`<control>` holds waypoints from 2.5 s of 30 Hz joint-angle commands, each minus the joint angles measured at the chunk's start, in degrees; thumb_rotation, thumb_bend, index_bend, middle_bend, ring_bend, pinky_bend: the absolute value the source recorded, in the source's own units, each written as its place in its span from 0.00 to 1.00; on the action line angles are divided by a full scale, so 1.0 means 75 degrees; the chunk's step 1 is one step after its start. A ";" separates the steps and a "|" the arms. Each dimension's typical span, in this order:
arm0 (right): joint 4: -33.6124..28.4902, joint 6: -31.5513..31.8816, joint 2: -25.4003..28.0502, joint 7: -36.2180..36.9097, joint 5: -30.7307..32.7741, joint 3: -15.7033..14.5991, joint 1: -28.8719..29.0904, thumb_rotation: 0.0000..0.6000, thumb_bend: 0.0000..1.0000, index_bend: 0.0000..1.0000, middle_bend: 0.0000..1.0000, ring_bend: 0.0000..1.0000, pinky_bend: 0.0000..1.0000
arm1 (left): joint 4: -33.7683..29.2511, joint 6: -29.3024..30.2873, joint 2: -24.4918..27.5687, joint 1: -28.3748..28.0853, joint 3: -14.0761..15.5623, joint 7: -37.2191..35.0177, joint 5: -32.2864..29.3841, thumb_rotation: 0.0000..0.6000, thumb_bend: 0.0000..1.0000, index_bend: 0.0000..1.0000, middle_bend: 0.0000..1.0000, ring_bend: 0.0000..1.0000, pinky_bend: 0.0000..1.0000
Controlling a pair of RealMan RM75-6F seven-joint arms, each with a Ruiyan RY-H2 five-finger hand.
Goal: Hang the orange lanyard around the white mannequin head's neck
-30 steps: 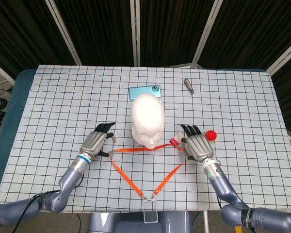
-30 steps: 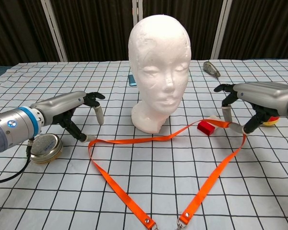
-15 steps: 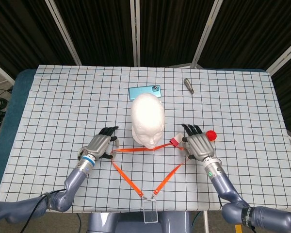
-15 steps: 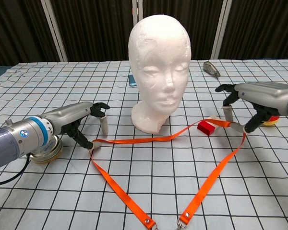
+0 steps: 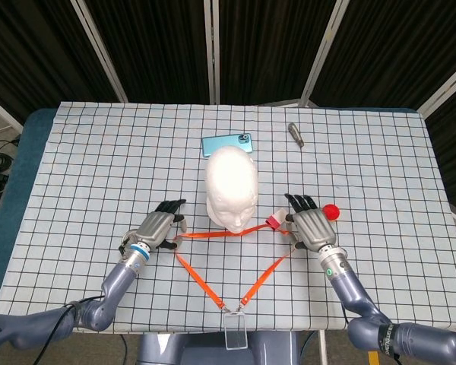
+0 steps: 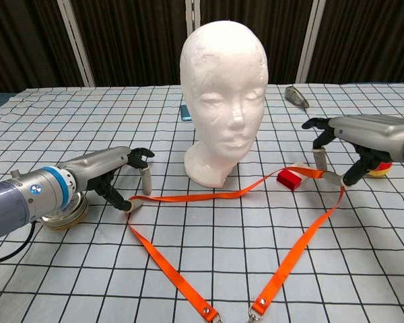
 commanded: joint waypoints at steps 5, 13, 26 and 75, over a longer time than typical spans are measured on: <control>0.0025 -0.0017 -0.0009 0.0040 -0.0039 -0.0022 0.0000 1.00 0.44 0.74 0.03 0.00 0.00 | -0.0014 -0.0045 -0.0012 -0.0060 0.0011 0.0152 -0.0161 1.00 0.44 0.49 0.00 0.00 0.00; 0.0100 -0.0068 -0.0034 0.0170 -0.0098 -0.0041 -0.0008 1.00 0.44 0.74 0.03 0.00 0.00 | -0.0029 0.0020 -0.0068 -0.0110 0.0016 0.0330 -0.0310 1.00 0.46 0.53 0.00 0.00 0.00; -0.0031 0.0049 0.0130 0.0397 -0.0512 -0.0128 -0.0107 1.00 0.44 0.74 0.04 0.00 0.00 | -0.0137 0.0236 -0.0076 -0.0072 0.0122 0.0293 -0.0155 1.00 0.51 0.62 0.00 0.00 0.00; -0.2040 0.2068 0.1809 0.2285 -0.2992 0.0827 -0.0163 1.00 0.44 0.78 0.08 0.00 0.00 | -0.4116 0.2264 0.2450 0.0249 -0.0919 -0.0256 0.0645 1.00 0.53 0.69 0.00 0.00 0.00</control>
